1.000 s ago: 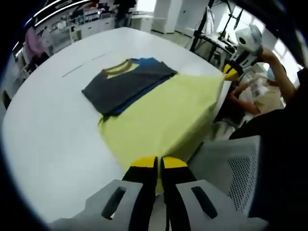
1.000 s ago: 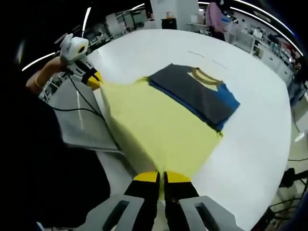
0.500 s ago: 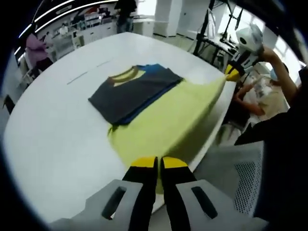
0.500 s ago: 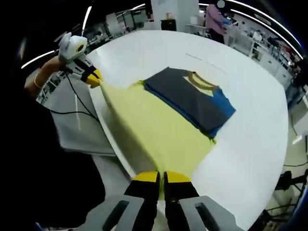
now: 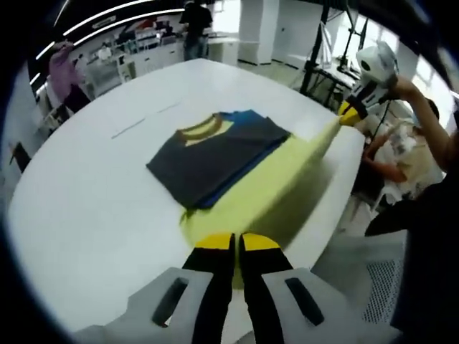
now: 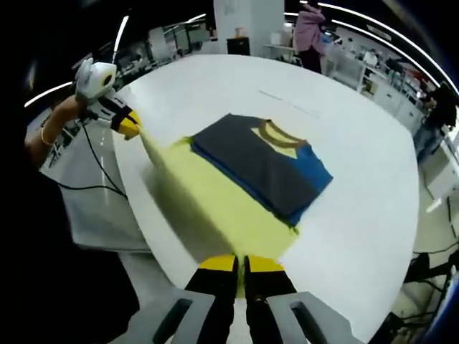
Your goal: Fold the garment on the visible template until the final outline fits inside the template.
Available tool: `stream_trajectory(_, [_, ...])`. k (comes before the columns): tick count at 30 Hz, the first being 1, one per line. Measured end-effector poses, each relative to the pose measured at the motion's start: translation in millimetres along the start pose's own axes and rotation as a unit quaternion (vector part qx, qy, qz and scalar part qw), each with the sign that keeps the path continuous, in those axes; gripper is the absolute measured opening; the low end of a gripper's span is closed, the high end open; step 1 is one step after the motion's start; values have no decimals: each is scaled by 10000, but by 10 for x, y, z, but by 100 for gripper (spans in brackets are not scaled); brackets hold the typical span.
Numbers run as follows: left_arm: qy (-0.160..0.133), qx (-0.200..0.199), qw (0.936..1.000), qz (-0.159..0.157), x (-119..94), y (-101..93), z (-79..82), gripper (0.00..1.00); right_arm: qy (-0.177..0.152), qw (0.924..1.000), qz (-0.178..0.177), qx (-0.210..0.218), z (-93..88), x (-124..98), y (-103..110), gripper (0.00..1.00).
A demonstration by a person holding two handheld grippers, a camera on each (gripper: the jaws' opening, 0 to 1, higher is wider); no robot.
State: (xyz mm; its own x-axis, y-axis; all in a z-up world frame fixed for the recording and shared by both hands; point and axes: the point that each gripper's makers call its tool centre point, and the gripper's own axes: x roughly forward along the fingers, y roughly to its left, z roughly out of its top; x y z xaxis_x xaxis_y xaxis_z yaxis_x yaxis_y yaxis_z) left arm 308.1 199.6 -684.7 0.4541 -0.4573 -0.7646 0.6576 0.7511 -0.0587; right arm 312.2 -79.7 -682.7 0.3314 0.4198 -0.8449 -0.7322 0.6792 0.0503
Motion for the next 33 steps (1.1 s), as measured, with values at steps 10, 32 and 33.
stream_trajectory(10, [-386,281,9980,406,30,188,285,0,-197,9988,-402,-179,238,34,-254,0])
stream_trajectory(32, [-1303,562,9835,1123,103,641,909,0,-1016,9865,-1259,-239,793,47,-758,0])
stream_trajectory(33, [-1336,577,9827,1143,104,655,933,0,-1047,9853,-1322,-267,817,47,-784,0])
